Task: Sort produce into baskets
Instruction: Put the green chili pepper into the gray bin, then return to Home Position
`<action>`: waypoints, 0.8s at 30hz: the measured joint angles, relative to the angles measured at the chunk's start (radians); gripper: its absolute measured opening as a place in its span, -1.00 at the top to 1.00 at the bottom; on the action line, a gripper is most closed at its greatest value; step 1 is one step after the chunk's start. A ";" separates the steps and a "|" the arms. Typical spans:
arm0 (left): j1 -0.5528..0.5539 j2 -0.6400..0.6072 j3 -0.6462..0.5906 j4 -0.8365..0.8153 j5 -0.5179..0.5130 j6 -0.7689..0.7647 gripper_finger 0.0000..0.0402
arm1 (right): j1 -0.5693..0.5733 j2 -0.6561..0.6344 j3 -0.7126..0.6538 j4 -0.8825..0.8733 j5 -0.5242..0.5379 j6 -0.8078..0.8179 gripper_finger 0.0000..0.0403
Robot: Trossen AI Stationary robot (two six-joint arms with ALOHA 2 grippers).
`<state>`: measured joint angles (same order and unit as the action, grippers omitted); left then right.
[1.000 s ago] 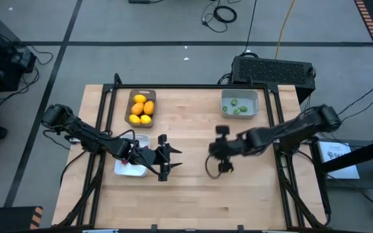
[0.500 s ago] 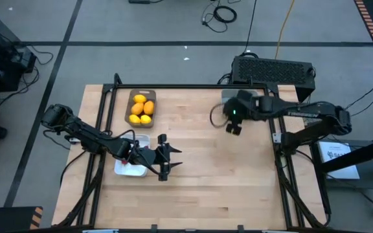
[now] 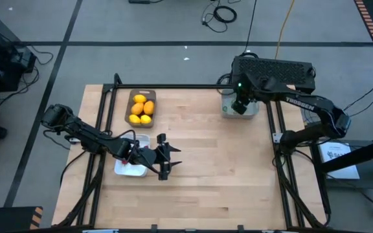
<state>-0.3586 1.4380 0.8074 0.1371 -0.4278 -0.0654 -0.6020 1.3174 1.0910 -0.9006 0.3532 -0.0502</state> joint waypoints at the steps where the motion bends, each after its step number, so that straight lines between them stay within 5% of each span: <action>1: 0.001 0.000 0.000 0.000 0.000 0.000 -0.09 | -0.016 0.001 0.001 0.000 -0.016 -0.001 0.49; 7: 0.002 0.000 0.000 0.002 -0.019 0.000 -0.09 | -0.099 0.018 0.001 -0.003 -0.121 0.024 0.41; 24: 0.011 0.000 0.000 0.014 -0.025 -0.009 -0.09 | -0.136 0.062 0.001 -0.070 -0.124 -0.012 0.06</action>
<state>-0.3472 1.4380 0.8074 0.1509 -0.4528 -0.0740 -0.7383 1.3790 1.0920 -0.9704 0.2291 -0.0621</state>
